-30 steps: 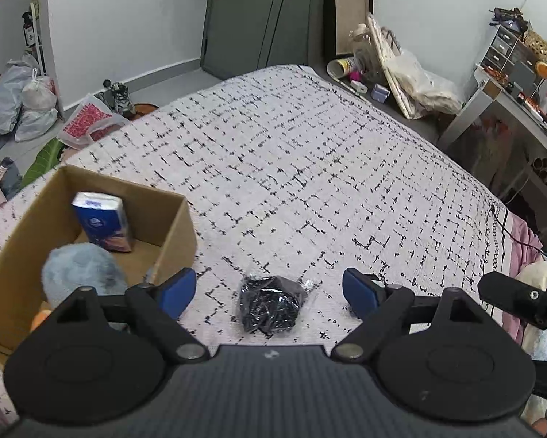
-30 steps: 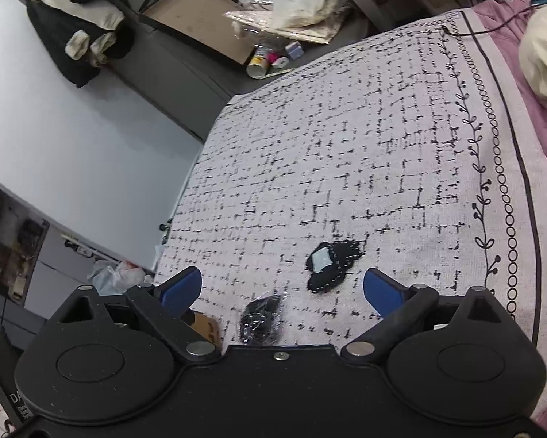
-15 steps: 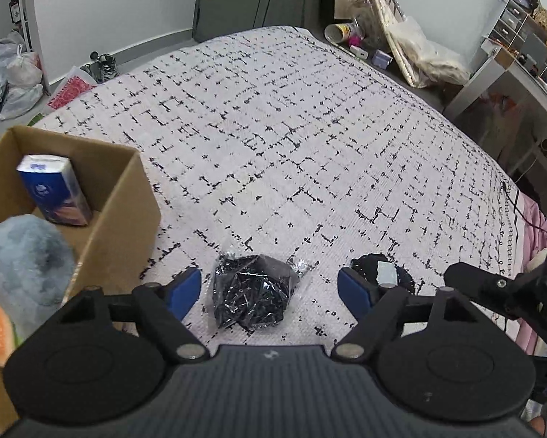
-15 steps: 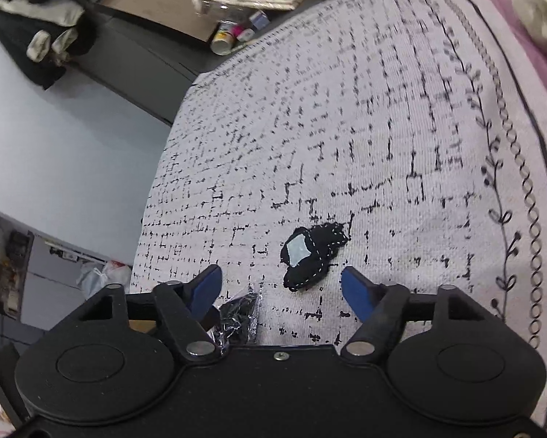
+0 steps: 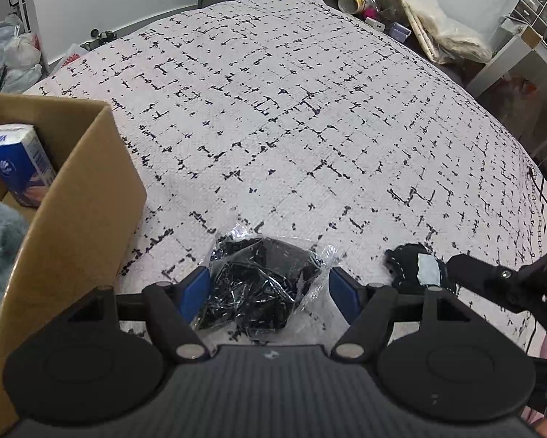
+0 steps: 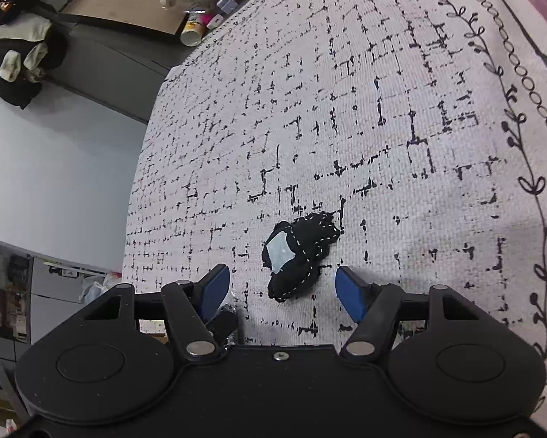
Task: Organize soft objects
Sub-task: 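Grasp the black plastic bag with the left gripper while the right gripper grasps the black plush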
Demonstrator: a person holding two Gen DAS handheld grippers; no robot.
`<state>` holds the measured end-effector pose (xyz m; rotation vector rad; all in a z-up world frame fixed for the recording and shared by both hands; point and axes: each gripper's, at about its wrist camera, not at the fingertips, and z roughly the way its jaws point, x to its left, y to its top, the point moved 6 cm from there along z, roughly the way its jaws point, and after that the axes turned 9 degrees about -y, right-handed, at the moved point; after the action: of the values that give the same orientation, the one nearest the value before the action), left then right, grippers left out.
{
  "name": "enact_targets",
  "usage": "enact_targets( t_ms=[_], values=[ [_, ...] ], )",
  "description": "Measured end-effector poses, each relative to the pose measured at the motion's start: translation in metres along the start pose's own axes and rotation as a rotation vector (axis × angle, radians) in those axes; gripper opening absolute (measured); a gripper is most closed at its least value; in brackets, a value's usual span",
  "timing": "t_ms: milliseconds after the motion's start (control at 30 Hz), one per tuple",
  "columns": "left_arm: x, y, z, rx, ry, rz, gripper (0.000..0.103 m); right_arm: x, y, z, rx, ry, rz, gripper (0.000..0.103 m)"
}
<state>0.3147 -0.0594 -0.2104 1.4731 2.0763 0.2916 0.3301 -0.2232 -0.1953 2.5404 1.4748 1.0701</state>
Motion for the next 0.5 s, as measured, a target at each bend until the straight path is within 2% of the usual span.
enact_targets(
  t_ms=[267,367,400,433,500],
  values=[
    [0.004,0.006,0.008,-0.005,0.005,0.003,0.07,0.009,-0.002,0.017,-0.015,-0.012,-0.021,0.06],
    [0.005,0.006,0.01,-0.003,0.008,0.019,0.066,0.014,-0.004,0.021,-0.02,-0.019,-0.045,0.057],
    [0.004,0.006,0.01,-0.004,0.015,0.033,0.057,0.015,-0.004,0.023,-0.022,-0.02,-0.051,0.056],
    [0.004,0.006,0.009,-0.004,0.026,0.053,0.049,0.015,-0.004,0.024,-0.025,-0.024,-0.055,0.05],
    [0.003,0.006,0.008,-0.002,0.025,0.071,0.045,0.015,-0.004,0.026,-0.028,-0.038,-0.058,0.031]
  ],
)
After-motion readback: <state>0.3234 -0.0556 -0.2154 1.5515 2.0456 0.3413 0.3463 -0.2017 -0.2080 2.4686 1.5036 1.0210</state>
